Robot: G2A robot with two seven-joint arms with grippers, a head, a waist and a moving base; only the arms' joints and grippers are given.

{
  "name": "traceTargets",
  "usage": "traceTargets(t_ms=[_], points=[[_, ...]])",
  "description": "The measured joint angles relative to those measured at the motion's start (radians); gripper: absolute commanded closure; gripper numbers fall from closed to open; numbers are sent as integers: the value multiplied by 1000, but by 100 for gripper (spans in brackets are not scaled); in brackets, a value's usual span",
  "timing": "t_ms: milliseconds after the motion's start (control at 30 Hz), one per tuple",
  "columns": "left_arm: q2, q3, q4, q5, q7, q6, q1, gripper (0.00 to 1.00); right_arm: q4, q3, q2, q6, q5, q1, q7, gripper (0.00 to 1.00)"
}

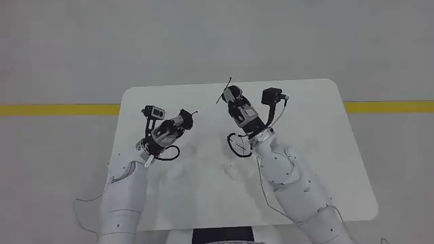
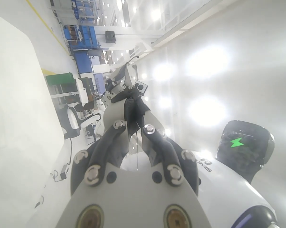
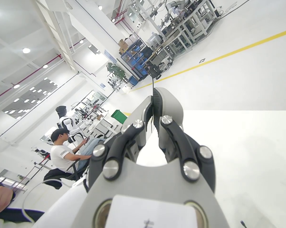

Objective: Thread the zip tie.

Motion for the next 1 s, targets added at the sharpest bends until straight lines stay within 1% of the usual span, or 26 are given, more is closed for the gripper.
traceTargets(t_ms=[33, 100, 233, 333, 467, 533, 667, 733, 1000], points=[[-12, -17, 4, 5, -16, 0, -3, 100, 0, 0, 0, 0, 0, 0, 0, 100], [-31, -43, 9, 10, -43, 0, -10, 100, 0, 0, 0, 0, 0, 0, 0, 100], [-74, -107, 26, 8, -108, 0, -33, 100, 0, 0, 0, 0, 0, 0, 0, 100], [-101, -126, 21, 21, -106, 0, -46, 100, 0, 0, 0, 0, 0, 0, 0, 100], [-124, -136, 14, 33, -106, 0, -63, 100, 0, 0, 0, 0, 0, 0, 0, 100], [-132, -137, 14, 45, -106, 0, -72, 100, 0, 0, 0, 0, 0, 0, 0, 100], [-140, -142, 28, 63, -106, 0, -88, 100, 0, 0, 0, 0, 0, 0, 0, 100], [-142, -142, 34, 63, -106, 0, -91, 100, 0, 0, 0, 0, 0, 0, 0, 100], [-142, -142, 33, 63, -106, 0, -90, 100, 0, 0, 0, 0, 0, 0, 0, 100]])
